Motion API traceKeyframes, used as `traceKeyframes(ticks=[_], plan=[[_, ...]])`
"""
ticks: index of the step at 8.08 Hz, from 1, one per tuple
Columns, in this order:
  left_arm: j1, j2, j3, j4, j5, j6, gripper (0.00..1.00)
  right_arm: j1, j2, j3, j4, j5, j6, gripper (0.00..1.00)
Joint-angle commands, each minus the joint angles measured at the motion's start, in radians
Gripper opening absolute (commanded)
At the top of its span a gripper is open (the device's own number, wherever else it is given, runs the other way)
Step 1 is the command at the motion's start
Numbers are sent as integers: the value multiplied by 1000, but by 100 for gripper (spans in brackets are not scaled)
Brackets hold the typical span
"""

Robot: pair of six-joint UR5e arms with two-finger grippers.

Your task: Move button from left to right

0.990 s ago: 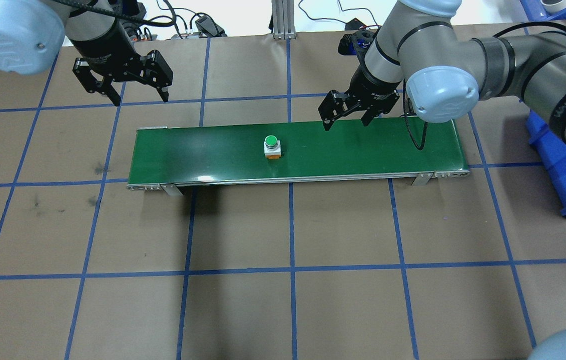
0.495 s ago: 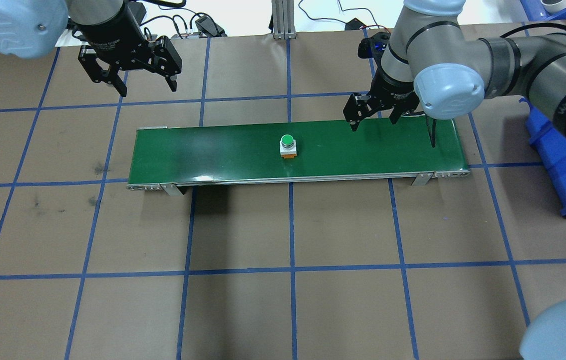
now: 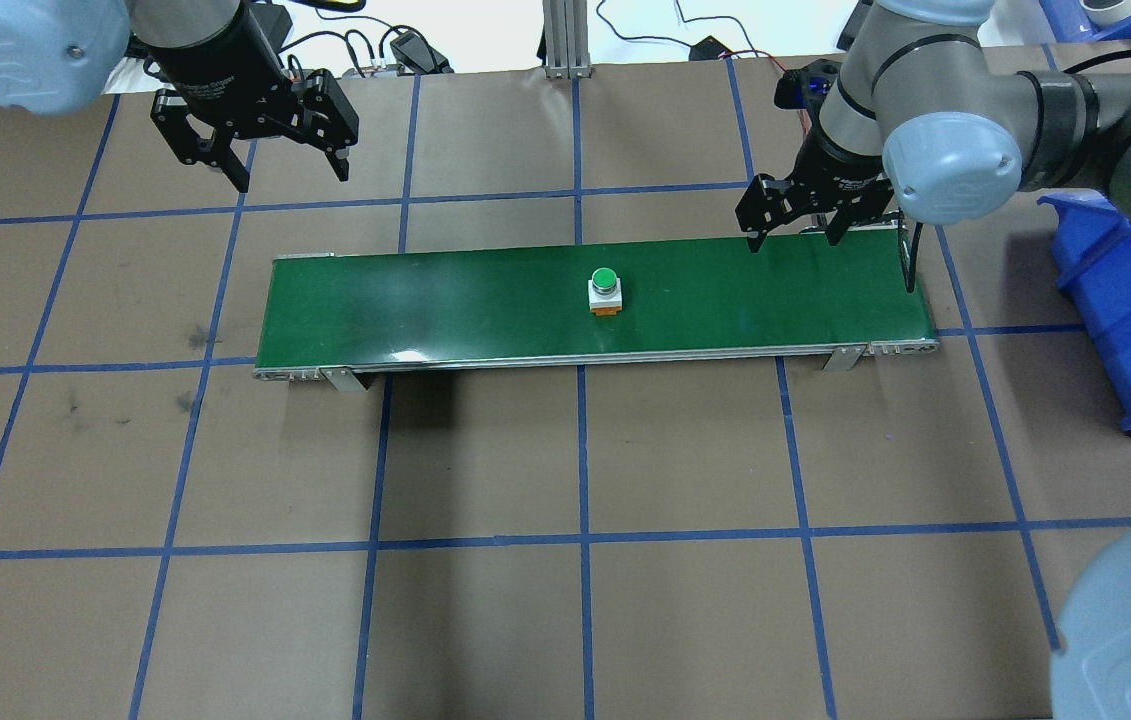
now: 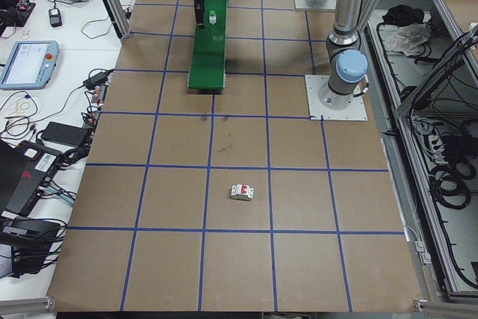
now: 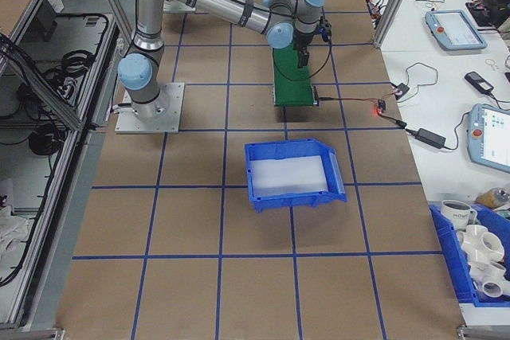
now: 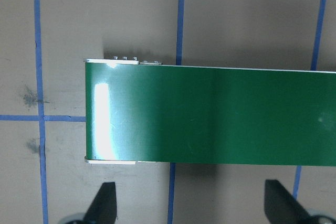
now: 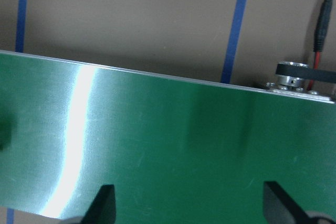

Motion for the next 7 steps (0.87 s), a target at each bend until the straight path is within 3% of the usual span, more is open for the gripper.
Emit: traceKeyframes(ticks=[1, 3, 4, 6, 7], plan=[[2, -1, -1, 0, 0, 1, 100, -8, 14, 3, 3, 100, 3, 100], [2, -1, -1, 0, 0, -1, 100, -8, 20, 3, 1, 134, -4, 100], [2, -1, -1, 0, 0, 1, 100, -8, 22, 3, 0, 181, 8, 100], [2, 0, -1, 0, 0, 1, 100, -8, 33, 14, 6, 200, 19, 100], [2, 0, -1, 0, 1, 1, 100, -8, 36, 20, 5, 270, 23, 100]])
